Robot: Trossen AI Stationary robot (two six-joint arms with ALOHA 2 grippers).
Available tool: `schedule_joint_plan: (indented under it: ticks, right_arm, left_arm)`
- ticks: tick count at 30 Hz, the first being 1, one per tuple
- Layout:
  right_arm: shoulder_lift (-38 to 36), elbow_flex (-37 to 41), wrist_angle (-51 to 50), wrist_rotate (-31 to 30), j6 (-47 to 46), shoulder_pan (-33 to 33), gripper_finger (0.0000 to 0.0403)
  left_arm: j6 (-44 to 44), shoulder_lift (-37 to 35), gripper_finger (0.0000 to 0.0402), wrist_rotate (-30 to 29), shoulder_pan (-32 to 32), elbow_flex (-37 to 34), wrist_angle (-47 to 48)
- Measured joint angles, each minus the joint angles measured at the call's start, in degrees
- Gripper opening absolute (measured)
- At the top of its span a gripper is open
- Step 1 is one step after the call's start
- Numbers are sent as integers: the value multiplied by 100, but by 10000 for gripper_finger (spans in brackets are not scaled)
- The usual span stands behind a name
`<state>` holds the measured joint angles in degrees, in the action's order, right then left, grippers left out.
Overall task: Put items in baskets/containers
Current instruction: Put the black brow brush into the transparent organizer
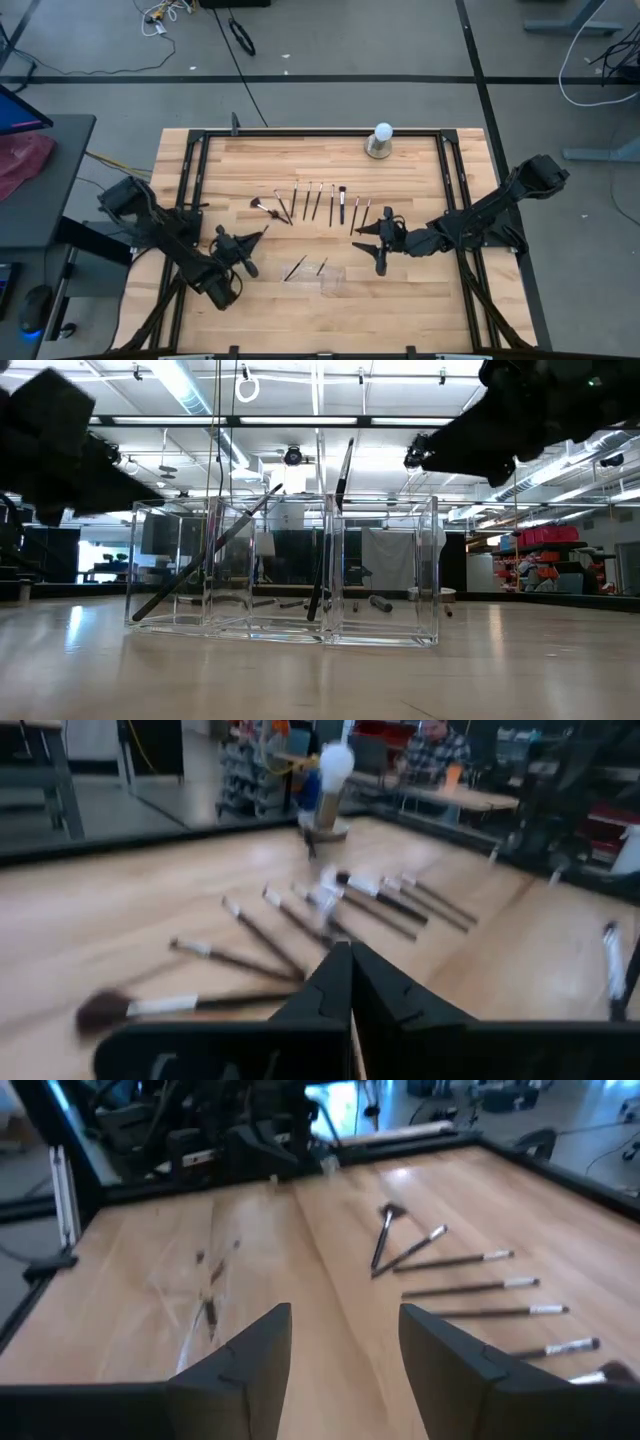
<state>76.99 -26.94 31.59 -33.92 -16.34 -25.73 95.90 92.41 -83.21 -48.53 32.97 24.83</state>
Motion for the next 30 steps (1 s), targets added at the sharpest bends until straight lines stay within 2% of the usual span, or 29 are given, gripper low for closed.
schedule_joint_plan:
  ticks: [5, 9, 11, 22, 26, 30]
  right_arm:
    - [160, -2, 896, 370, 412, 221, 189]
    - [579, -7, 1847, 787, 714, 383, 189]
    - [763, -7, 2044, 825, 780, 419, 189]
    - [911, -7, 1793, 739, 705, 439, 189]
    - [911, -7, 1373, 456, 329, 457, 189]
    - [911, -7, 968, 386, 174, 457, 189]
  left_arm:
    - [-2208, -650, 0, 39, 307, 2, -1300]
    - [-3874, -929, 0, 681, 637, 4, -2188]
    - [-4277, -970, 1, 1013, 827, 4, -2404]
    - [-4377, -957, 61, 2086, 1842, 4, -2420]
    - [-4268, -954, 102, 2674, 2356, 4, -2235]
    - [-3647, -954, 158, 3279, 2845, 4, -1441]
